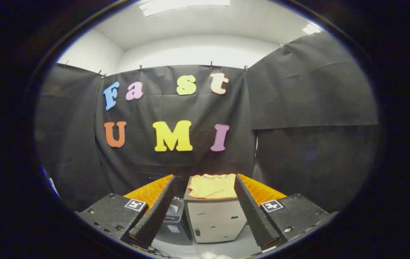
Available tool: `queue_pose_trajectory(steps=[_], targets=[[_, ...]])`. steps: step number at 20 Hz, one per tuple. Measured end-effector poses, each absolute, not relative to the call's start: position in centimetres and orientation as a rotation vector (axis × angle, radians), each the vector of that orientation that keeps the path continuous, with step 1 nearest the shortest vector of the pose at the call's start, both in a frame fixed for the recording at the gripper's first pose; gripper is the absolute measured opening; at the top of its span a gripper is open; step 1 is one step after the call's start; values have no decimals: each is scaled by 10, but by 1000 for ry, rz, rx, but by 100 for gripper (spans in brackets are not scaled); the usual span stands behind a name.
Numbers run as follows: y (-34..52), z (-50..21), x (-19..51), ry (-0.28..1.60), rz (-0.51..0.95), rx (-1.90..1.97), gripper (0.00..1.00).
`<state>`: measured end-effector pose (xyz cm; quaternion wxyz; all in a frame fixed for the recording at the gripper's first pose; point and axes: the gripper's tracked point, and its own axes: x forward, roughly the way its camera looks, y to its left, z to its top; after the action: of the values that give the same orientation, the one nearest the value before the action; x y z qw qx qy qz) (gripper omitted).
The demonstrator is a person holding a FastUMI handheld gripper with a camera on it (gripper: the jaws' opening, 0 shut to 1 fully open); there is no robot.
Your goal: Put the clothes into the washing machine and then close the washing machine lid.
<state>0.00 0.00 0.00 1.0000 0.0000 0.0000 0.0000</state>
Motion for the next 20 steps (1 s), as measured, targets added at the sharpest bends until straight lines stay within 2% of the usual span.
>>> queue_pose_trajectory(steps=[20], targets=[[25, 2, -23, 1, -44, -4, 100]])
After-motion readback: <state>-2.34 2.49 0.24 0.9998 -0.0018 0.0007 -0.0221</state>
